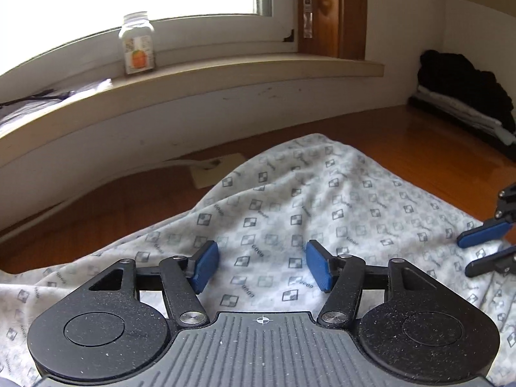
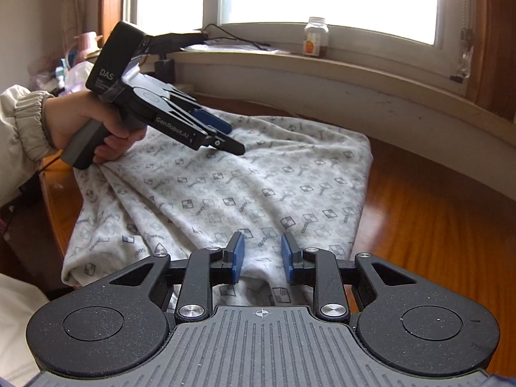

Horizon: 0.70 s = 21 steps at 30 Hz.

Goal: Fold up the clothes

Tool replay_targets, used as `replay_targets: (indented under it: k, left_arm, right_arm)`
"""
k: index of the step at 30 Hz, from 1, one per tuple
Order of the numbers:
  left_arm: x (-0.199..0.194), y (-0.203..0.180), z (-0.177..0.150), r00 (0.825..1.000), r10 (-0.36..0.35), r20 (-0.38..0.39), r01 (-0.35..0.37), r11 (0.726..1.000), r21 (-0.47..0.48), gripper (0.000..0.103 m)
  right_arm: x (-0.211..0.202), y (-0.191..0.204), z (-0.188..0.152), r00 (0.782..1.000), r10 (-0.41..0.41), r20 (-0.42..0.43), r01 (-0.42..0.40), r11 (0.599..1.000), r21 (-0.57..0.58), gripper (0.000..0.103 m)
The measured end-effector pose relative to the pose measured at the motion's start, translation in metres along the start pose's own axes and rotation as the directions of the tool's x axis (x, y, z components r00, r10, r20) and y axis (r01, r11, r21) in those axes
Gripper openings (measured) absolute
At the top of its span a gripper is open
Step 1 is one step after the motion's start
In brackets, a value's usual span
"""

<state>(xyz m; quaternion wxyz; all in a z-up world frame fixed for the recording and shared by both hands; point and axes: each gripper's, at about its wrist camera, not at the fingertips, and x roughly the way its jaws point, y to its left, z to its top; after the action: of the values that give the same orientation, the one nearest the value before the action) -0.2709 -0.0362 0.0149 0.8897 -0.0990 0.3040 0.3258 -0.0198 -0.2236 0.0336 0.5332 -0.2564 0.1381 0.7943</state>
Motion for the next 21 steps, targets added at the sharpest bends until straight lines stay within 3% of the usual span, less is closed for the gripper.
replay_targets:
  k: [3,8,14,17,21]
  left_arm:
    - [0.015,-0.015,0.01,1.0,0.011,0.004,-0.011,1.0,-0.004,0.063]
    - [0.05,-0.044,0.036,1.0,0.002,0.007,-0.002,1.0,-0.013,0.063]
    - [0.09,-0.09,0.065,1.0,0.029,0.005,-0.029,0.999,-0.028,0.063]
    - [0.091,-0.105,0.067,0.999,0.027,0.02,-0.027,1.0,0.0,0.064]
    - [0.075,-0.094,0.069,0.998,-0.051,0.045,0.052,0.999,-0.016,0.07]
  right_arm:
    - [-0.006,-0.018,-0.005,0.997,-0.075,-0.011,0.075,0.997,-0.007,0.026]
    - [-0.017,-0.075,-0.017,0.994,-0.102,-0.026,0.104,0.99,0.091,0.026]
    - [-0.026,-0.122,-0.022,0.972,-0.218,-0.082,0.226,0.969,0.095,0.028]
    - [-0.03,-0.137,-0.02,0.966,-0.237,-0.107,0.249,0.962,0.115,0.03]
    - [-0.03,-0.124,-0.004,0.973,-0.228,-0.032,0.231,0.963,0.142,0.031]
